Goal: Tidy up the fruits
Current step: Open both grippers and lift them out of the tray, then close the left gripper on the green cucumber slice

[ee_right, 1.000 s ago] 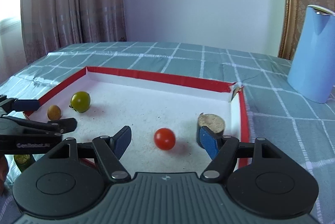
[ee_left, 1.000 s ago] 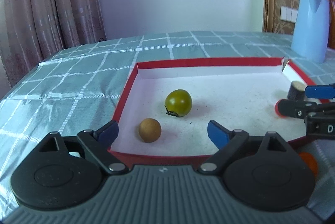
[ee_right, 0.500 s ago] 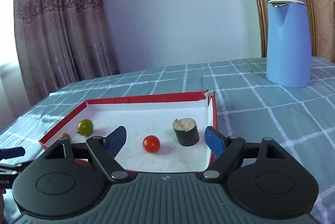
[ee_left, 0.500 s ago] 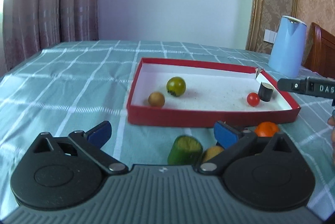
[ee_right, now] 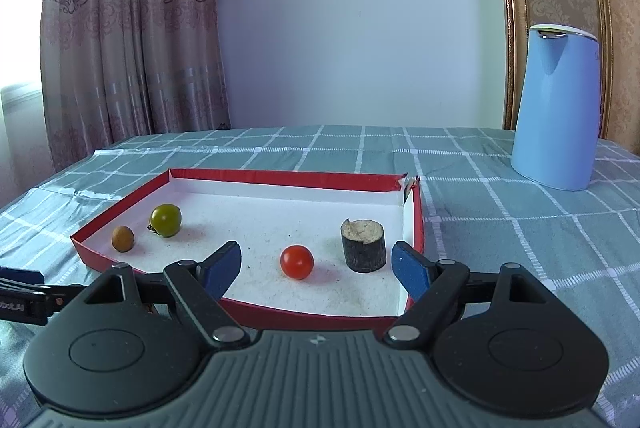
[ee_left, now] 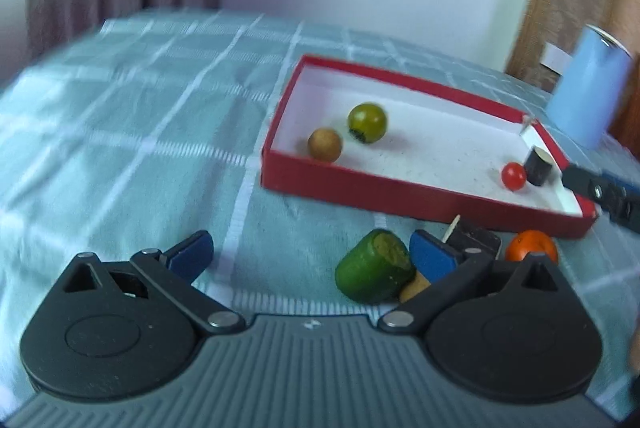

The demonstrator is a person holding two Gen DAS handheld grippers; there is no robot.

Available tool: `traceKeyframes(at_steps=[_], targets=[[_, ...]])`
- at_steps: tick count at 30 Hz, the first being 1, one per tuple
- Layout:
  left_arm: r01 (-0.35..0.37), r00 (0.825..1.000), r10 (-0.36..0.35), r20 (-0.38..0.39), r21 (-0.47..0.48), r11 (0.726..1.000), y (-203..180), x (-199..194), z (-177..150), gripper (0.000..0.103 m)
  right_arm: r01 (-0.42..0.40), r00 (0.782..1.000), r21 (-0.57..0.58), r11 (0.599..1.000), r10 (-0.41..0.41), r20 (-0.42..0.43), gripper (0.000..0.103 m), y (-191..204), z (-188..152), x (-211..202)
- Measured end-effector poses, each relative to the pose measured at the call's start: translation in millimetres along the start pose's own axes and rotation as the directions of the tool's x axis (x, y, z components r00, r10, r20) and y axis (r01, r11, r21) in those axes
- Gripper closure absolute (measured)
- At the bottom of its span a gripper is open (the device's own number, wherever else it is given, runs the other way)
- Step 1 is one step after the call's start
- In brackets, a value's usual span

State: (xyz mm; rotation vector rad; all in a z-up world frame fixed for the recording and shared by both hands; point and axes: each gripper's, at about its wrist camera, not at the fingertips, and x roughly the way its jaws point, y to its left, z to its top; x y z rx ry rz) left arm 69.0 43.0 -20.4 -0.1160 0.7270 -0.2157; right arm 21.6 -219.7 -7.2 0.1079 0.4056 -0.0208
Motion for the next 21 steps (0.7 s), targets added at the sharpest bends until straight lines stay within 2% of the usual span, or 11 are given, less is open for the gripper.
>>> traceKeyframes(at_steps=[3,7,12,14,17,19,21], targets=[[-0.023,0.999,0.021,-0.036,-0.031,0.999,-6.2,-0.6,7.4,0.001,0.001,1.0,-0.005,1.0,-0.001,-0.006,0.02,1.4,0.0,1.4],[-0.053,0.995,0.054,-0.084,0.006,0.999,-18.7,12.5,12.5,0.001,0.002,1.0,-0.012,1.0,-0.002,-0.004,0.02,2.2,-0.3,0.9],[-0.082,0.995,0.084,-0.051,0.028,0.996,-18.9,6.8,3.9,0.0,-0.005,1.0,-0.011,1.0,0.005,-0.011,0.02,2.9,-0.4,0.5],[-0.116,0.992,0.117,-0.053,0.022,0.993,-11.7,0.8,3.0,0.0,-0.007,1.0,-0.015,1.0,0.007,-0.01,0.02,3.9,-0.4,-0.1],[-0.058,0.996,0.058,-0.07,-0.005,0.998,0.4,-6.1,5.1,0.006,-0.006,1.0,-0.03,1.0,0.006,-0.016,0.02,6.3,-0.6,0.4],[-0.044,0.997,0.043,-0.072,-0.009,0.999,1.3,-6.5,5.7,0.01,-0.011,1.0,-0.038,0.999,0.01,-0.023,0.02,7.7,-0.8,1.0],[-0.022,0.998,0.023,-0.058,0.016,1.0,-4.8,-7.1,3.8,0.023,-0.019,0.999,-0.035,0.999,0.018,-0.031,0.02,7.7,-1.9,-0.1]])
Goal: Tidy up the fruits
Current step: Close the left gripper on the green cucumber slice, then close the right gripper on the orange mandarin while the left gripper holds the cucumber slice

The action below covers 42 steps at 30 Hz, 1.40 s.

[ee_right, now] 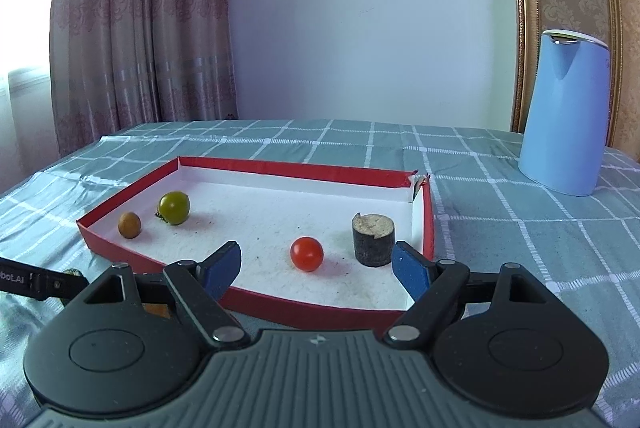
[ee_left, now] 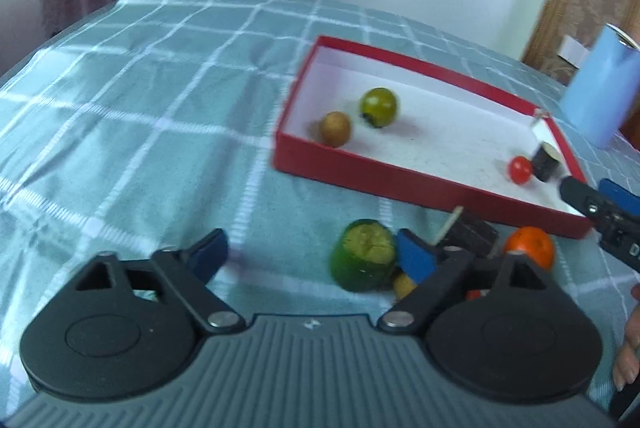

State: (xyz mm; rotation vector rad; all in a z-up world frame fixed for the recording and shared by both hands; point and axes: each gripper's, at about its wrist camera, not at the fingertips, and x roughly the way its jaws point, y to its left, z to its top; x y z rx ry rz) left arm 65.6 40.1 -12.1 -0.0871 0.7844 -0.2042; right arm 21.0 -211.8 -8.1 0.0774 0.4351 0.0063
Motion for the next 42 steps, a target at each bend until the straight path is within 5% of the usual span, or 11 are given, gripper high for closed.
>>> traceKeyframes(at_steps=[5,11,17,22,27,36,40,42], targets=[[-0.044,0.998,0.036,0.059,0.14,0.989,-24.3,2.4,-12.2,0.041,-0.015,1.0,0.005,1.0,0.015,-0.006,0.02,0.5,-6.0,-6.8],[0.054,0.993,-0.072,0.091,0.182,0.982,-23.0,0.2,-18.3,0.072,-0.019,1.0,-0.024,1.0,0.02,0.008,0.02,4.7,-10.9,-13.5],[0.112,0.984,-0.131,0.119,0.156,0.981,-11.8,0.2,-22.8,0.072,-0.017,1.0,-0.065,0.998,0.017,-0.012,0.02,9.9,-17.5,-16.2],[0.111,0.984,-0.131,0.123,0.159,0.981,-13.1,-0.4,-23.9,0.072,-0.069,0.997,-0.073,0.995,0.066,-0.036,0.032,12.5,-21.2,-19.0],[0.115,0.983,-0.134,0.123,0.154,0.981,-13.1,-0.3,-24.2,0.072,-0.134,0.99,-0.096,0.986,0.129,-0.063,0.032,19.9,-22.9,-19.0],[0.117,0.983,-0.137,0.123,0.152,0.981,-11.6,-0.4,-24.2,0.071,-0.208,0.962,-0.069,0.976,0.192,-0.193,0.036,30.0,-21.8,8.8],[0.118,0.983,-0.138,0.123,0.151,0.981,-11.6,-0.6,-24.4,0.071,-0.223,0.954,-0.023,0.975,0.213,-0.211,0.045,25.9,-21.9,14.0],[0.118,0.983,-0.138,0.123,0.151,0.981,-11.5,-0.6,-24.5,0.071,-0.244,0.95,-0.027,0.969,0.234,-0.205,0.058,28.0,-22.7,10.9]])
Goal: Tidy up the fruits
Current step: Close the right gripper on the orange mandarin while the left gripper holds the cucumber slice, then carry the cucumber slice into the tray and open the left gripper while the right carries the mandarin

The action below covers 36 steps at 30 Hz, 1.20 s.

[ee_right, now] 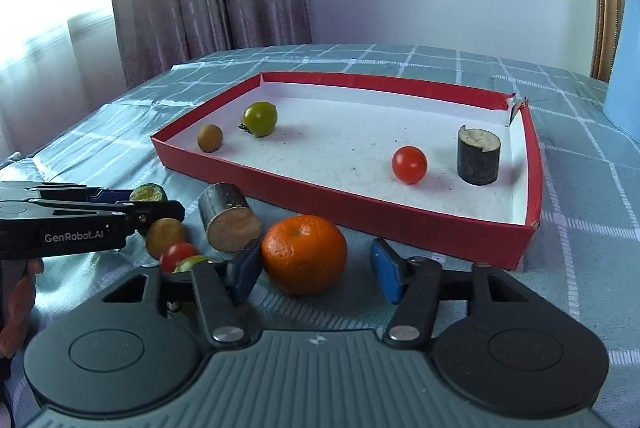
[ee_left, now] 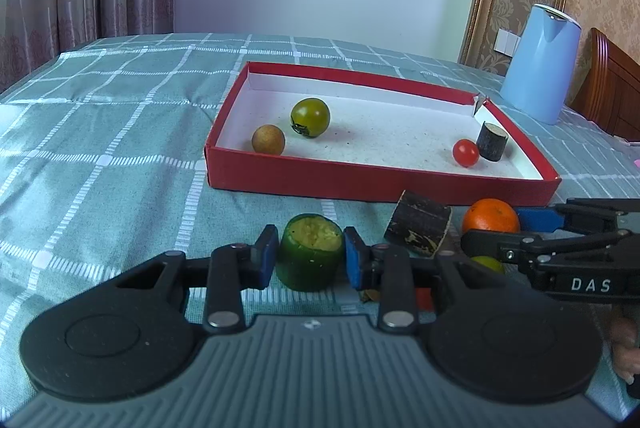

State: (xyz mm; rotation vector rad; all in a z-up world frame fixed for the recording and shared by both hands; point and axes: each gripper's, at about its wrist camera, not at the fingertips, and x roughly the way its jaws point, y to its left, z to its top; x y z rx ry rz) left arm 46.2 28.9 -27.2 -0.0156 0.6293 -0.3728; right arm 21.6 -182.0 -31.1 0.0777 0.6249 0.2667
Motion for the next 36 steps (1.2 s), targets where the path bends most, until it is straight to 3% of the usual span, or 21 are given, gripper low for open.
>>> traceKeyframes(at_steps=[4,13,25,36], targets=[[-0.002,1.0,0.002,0.0,0.003,1.0,-0.2,0.1,-0.3,0.071,0.033,0.999,-0.048,0.998,-0.032,0.011,0.06,9.7,-1.9,-1.3],[-0.018,1.0,0.018,0.002,0.021,1.0,-3.4,0.1,-0.4,0.072,0.039,0.999,-0.009,0.999,-0.039,0.024,0.06,3.2,-3.1,-5.4],[-0.093,0.995,0.091,0.026,0.083,0.992,-16.9,-7.3,-0.2,0.073,0.083,0.983,0.037,0.996,-0.088,0.158,0.06,-6.4,3.8,-30.4],[-0.1,0.993,0.092,0.075,0.104,0.99,-22.7,-13.6,22.9,0.073,0.117,0.98,0.028,0.993,-0.12,0.161,0.06,-13.3,20.6,-28.1]])
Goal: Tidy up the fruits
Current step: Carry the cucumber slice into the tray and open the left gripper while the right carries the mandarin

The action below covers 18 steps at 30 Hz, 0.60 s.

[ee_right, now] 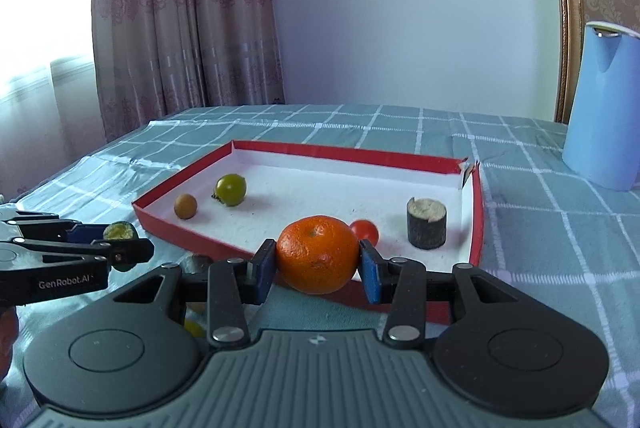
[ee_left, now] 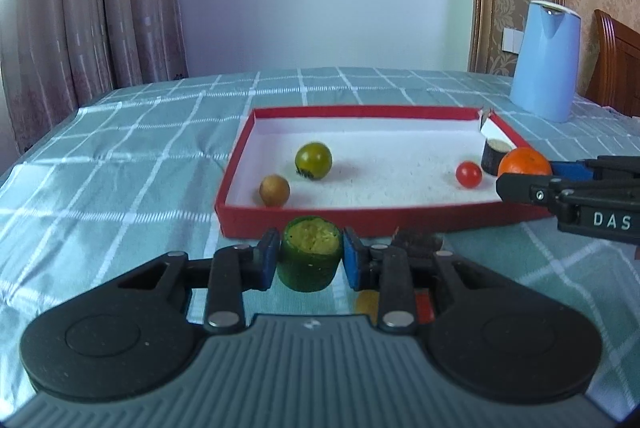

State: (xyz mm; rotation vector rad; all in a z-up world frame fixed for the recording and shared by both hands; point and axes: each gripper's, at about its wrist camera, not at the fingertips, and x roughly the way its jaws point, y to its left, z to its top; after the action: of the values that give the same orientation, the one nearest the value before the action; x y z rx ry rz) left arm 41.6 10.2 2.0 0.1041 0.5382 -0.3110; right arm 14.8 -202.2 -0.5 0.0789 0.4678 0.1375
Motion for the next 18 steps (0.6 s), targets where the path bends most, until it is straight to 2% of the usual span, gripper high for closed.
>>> traceKeyframes(at_steps=[9,18], targets=[[-0.006,1.0,0.006,0.001,-0.017,1.0,-5.4,28.1,30.6,0.073,0.04,0.999,-0.017,0.999,-0.041,-0.023,0.06,-3.6,18.7,26.7],[0.015,0.998,-0.017,-0.062,-0.027,1.0,-14.0,66.9,41.6,0.073,0.069,0.996,-0.042,0.997,-0.071,-0.051,0.06,0.4,29.2,59.2]])
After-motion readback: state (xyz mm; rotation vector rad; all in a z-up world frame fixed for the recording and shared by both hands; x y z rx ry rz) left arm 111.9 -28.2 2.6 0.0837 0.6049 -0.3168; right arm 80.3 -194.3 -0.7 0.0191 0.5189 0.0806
